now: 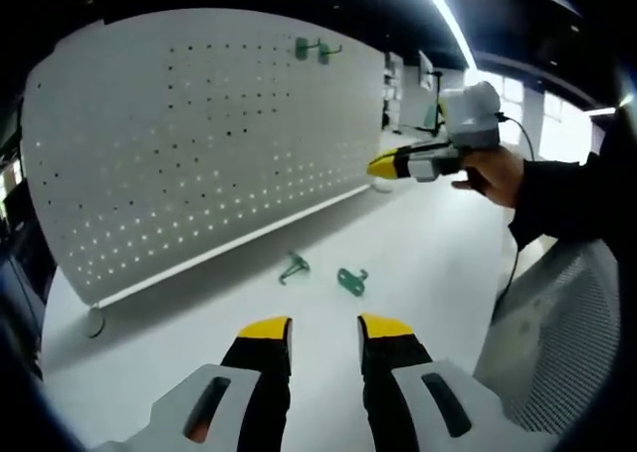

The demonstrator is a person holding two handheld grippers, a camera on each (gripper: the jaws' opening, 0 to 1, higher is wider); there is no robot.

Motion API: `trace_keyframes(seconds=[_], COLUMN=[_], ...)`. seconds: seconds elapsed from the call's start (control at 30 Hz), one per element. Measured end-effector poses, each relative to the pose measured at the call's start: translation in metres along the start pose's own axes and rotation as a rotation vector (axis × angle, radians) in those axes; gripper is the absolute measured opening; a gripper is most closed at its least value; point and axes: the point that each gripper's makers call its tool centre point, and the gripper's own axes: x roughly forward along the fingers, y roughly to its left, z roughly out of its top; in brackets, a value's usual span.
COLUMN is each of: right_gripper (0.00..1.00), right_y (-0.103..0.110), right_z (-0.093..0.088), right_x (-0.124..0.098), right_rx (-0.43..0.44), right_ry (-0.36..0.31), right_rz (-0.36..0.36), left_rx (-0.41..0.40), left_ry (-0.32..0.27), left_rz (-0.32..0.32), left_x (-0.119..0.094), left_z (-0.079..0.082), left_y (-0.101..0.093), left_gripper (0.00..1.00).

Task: Insert the hook assembly into the mounting plate slot until the hook locks in place.

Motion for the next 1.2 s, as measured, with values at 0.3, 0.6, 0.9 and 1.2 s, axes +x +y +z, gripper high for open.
trace_keyframes(seconds=[0.3,0.6,0.9,1.2], right_gripper=[0.07,0.08,0.09,0.1], right_y=[0.049,0.073,0.092,0.109], right_z=[-0.021,-0.035,-0.051,-0.065], right_x=[0.01,0.011,0.013,0.012], right_rx=[-0.063,-0.088,-0.085,-0.086], right_ry=[0.081,0.134,0.19,0.249], right_rz=[0.146,0.229,0.304,0.374], left_rx=[0.01,0.01,0.011,0.011], left_ry=[0.003,0.007,0.012,0.016], left_rz=[0.002,0.007,0.001,-0.005], left_x=[0.0,-0.001,0.0,0.001], left_z=[0.0,-0.001,-0.002,-0.003], left_y=[0.0,0.0,0.0,-0.001], left_gripper=[0.27,0.27,0.27,0.27])
